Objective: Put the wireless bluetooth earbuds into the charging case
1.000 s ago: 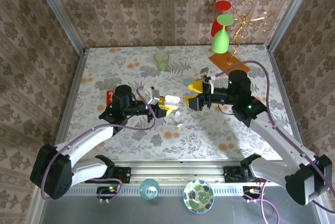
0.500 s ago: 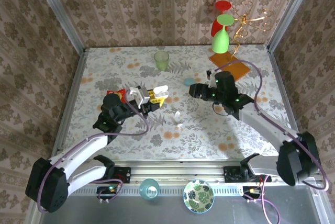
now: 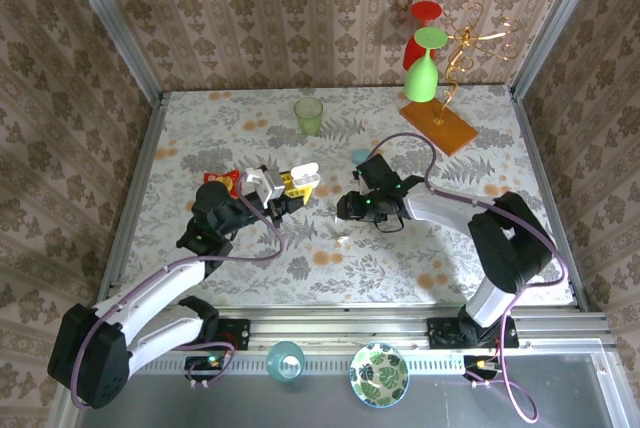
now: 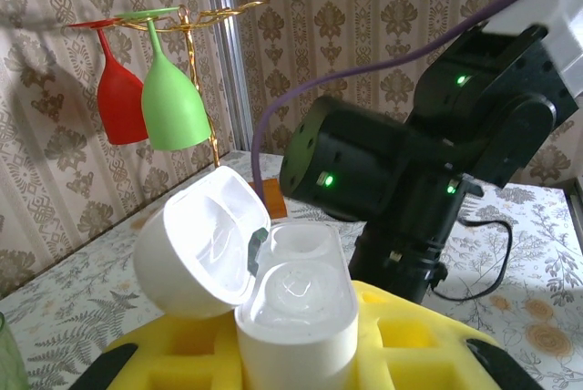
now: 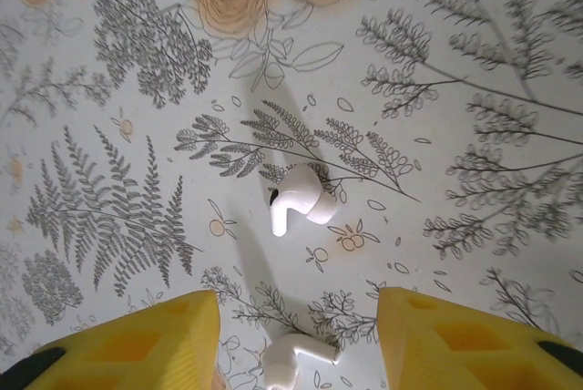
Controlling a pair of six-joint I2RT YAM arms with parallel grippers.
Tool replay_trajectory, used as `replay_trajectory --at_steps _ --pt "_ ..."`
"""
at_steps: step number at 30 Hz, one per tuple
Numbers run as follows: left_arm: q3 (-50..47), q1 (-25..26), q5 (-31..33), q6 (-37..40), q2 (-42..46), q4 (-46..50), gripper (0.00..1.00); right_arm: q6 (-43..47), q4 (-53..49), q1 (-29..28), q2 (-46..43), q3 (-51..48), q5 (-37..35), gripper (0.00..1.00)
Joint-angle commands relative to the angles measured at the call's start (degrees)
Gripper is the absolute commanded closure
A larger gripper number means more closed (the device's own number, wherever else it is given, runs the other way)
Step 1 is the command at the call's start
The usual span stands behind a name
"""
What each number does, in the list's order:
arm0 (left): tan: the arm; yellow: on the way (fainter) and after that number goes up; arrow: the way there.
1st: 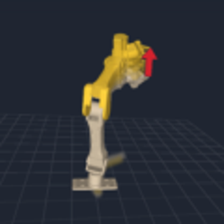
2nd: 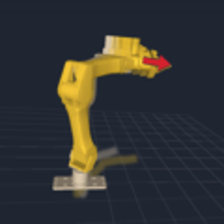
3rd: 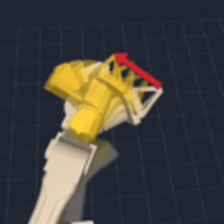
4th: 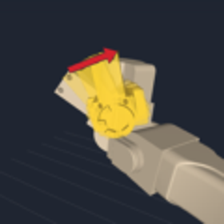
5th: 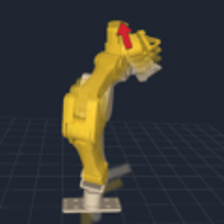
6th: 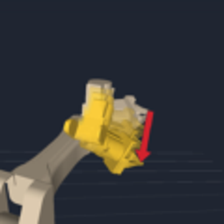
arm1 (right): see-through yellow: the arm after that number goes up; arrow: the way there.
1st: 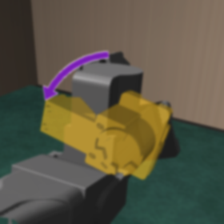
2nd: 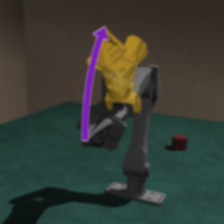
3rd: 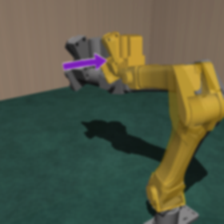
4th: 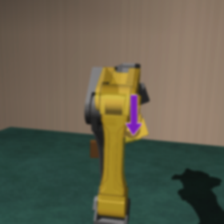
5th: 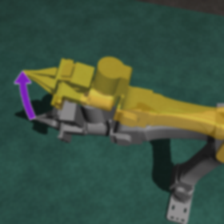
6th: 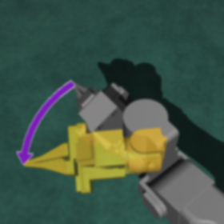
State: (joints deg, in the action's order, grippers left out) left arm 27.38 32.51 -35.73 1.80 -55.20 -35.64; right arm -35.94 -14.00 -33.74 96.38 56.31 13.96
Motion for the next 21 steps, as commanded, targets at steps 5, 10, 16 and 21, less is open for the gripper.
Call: replay_trajectory --at_steps 5,10,16,21 --pt "-0.69 -0.34 -0.75 1.09 1.24 -1.11 1.00 4.28 -4.44 -0.37 5.87 5.96 2.32 0.54" --pt "-0.57 -0.35 -0.66 1.40 1.40 -0.51 1.00 2.29 -2.03 -0.45 6.85 5.51 7.04 0.55" --pt "-0.39 -0.34 -0.75 2.04 1.23 -0.25 1.00 6.17 -2.57 -0.88 4.33 3.32 7.25 0.58" --pt "-0.13 -0.34 -0.66 2.39 1.20 -0.38 1.00 13.69 -9.18 -2.55 4.77 5.45 5.39 0.59"
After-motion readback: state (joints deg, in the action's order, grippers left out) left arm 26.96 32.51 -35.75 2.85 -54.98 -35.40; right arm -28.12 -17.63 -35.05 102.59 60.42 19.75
